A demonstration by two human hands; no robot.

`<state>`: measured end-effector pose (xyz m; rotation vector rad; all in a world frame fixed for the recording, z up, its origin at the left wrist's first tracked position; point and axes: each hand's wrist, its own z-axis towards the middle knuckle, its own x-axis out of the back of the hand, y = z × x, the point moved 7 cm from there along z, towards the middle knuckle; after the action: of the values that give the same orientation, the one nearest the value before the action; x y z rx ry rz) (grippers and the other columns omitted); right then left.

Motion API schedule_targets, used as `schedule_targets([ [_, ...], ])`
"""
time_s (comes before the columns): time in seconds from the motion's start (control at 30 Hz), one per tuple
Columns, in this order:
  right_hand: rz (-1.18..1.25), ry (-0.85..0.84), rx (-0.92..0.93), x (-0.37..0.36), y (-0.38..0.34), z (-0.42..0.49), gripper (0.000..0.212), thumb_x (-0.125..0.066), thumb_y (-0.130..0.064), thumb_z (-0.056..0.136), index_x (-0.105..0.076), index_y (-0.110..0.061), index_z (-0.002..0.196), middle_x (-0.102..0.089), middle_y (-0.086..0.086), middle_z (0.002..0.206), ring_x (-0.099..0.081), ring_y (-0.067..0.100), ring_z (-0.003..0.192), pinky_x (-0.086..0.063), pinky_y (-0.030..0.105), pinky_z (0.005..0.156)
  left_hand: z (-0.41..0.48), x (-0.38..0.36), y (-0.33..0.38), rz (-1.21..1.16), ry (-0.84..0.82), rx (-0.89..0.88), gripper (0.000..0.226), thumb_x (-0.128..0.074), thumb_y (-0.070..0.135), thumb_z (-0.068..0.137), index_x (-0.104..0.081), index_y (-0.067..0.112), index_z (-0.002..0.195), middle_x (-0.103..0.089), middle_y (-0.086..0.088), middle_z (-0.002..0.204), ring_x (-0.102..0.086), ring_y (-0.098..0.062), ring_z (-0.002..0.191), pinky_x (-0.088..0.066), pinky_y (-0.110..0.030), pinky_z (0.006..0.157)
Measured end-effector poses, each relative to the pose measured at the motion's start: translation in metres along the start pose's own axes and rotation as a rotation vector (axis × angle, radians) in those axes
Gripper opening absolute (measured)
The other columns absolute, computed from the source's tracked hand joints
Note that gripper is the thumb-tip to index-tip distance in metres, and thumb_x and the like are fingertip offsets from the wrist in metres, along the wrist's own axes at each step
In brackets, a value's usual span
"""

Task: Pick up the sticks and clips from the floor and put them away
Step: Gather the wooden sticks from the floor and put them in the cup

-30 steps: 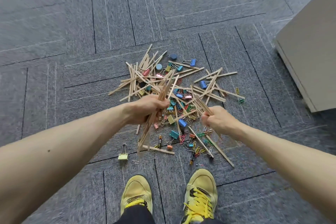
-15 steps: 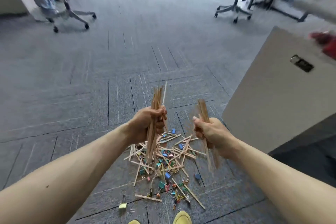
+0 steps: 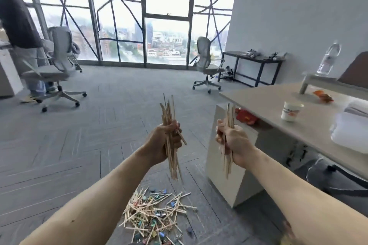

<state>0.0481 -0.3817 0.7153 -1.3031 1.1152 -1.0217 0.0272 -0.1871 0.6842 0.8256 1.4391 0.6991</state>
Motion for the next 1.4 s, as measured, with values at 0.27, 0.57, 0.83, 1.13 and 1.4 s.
schedule_targets([
  [0.27, 0.085, 0.086, 0.090, 0.054, -0.046, -0.048, 0.025, -0.047, -0.030, 0.103, -0.060, -0.013, 0.089, -0.050, -0.003, 0.057, -0.044, 0.010, 0.051, -0.033, 0.024, 0.048, -0.013, -0.098, 0.003, 0.062, -0.108, -0.014, 0.027, -0.041, 0.017, 0.102, -0.053, 0.013, 0.078, -0.039, -0.001, 0.070, -0.033, -0.012, 0.055, -0.034, -0.022, 0.048],
  [0.57, 0.217, 0.188, 0.104, 0.151, -0.040, -0.024, 0.037, -0.048, -0.032, 0.103, -0.057, -0.015, 0.072, -0.050, 0.002, 0.061, -0.045, 0.009, 0.048, -0.036, 0.020, 0.044, 0.063, -0.172, -0.046, 0.119, -0.177, 0.048, 0.028, -0.041, 0.019, 0.102, -0.051, 0.015, 0.077, -0.036, -0.001, 0.069, -0.033, -0.012, 0.052, -0.035, -0.021, 0.046],
  [0.83, 0.209, 0.248, 0.081, 0.238, -0.018, 0.062, 0.035, -0.047, -0.035, 0.103, -0.053, -0.018, 0.074, -0.050, 0.001, 0.060, -0.043, 0.009, 0.044, -0.032, 0.021, 0.040, 0.167, -0.227, -0.098, 0.113, -0.259, 0.140, 0.028, -0.041, 0.018, 0.101, -0.051, 0.014, 0.076, -0.041, -0.001, 0.061, -0.035, -0.011, 0.049, -0.035, -0.022, 0.047],
  [1.13, 0.223, 0.324, 0.167, 0.287, -0.074, 0.085, 0.036, -0.046, -0.034, 0.104, -0.053, -0.018, 0.073, -0.051, 0.000, 0.057, -0.041, 0.010, 0.045, -0.028, 0.022, 0.039, 0.201, -0.270, -0.073, 0.094, -0.319, 0.128, 0.029, -0.043, 0.021, 0.101, -0.051, 0.015, 0.074, -0.039, -0.001, 0.064, -0.038, -0.011, 0.044, -0.037, -0.021, 0.043],
  [1.4, 0.244, 0.453, 0.310, 0.336, -0.141, 0.091, 0.036, -0.046, -0.037, 0.103, -0.052, -0.019, 0.073, -0.051, -0.001, 0.057, -0.039, 0.010, 0.044, -0.029, 0.025, 0.042, 0.226, -0.316, -0.035, 0.060, -0.358, -0.021, 0.029, -0.043, 0.019, 0.102, -0.051, 0.014, 0.075, -0.042, 0.000, 0.063, -0.036, -0.011, 0.048, -0.036, -0.021, 0.045],
])
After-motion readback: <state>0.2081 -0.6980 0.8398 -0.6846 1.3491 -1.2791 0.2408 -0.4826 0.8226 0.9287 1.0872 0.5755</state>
